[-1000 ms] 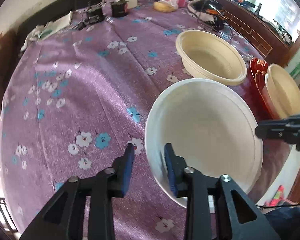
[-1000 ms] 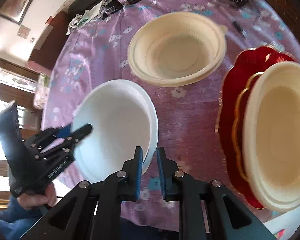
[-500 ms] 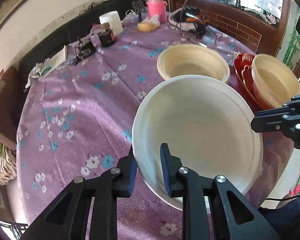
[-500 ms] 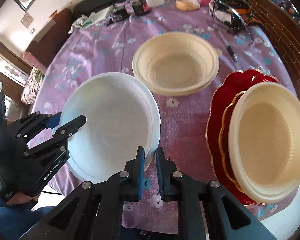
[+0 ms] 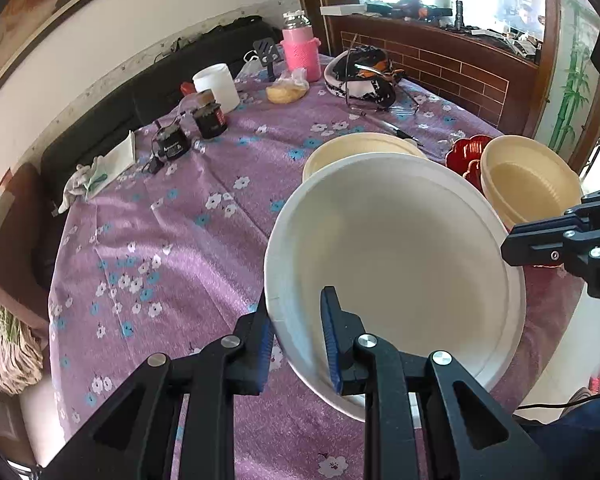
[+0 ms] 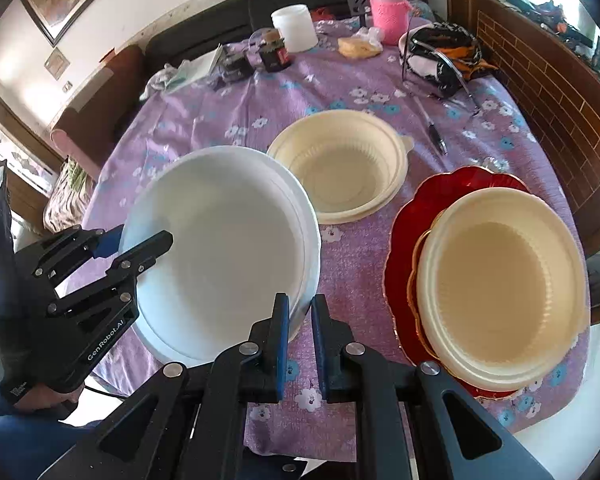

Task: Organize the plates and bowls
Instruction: 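Carry the white plate over the red plates with the left gripper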

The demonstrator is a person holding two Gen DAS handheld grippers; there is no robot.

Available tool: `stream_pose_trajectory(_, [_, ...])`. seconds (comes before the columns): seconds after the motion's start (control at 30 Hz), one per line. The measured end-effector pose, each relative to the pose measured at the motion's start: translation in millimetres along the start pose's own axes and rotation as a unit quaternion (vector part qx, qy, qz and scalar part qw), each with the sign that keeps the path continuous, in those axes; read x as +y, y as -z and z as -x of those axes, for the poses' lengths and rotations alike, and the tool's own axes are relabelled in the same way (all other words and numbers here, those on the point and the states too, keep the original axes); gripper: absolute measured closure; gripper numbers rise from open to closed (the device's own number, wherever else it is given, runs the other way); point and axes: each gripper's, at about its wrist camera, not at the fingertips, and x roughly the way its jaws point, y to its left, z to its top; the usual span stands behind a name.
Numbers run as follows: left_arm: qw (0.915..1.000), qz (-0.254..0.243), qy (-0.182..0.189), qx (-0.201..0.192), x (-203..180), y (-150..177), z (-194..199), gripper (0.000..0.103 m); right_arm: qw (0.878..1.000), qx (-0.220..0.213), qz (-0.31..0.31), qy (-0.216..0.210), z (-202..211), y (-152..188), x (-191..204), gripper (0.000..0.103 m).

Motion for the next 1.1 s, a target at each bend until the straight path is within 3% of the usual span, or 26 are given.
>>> stream_pose_trajectory(0.47, [0.9993, -0.027, 0.013, -0.021, -28.8, -21.1, 5.8, 0.081, 0.999, -0.029, -0.017, 0.021, 28.2, 6.4, -19.4, 0.091])
stream_pose_trajectory(1.1, [0.9948, -0.078, 0.054, -0.036, -95.8, -62.4, 4.7, 0.081, 0.994, -0.058, -0.082, 0.042, 67.7, 22.0, -85.4, 0.090])
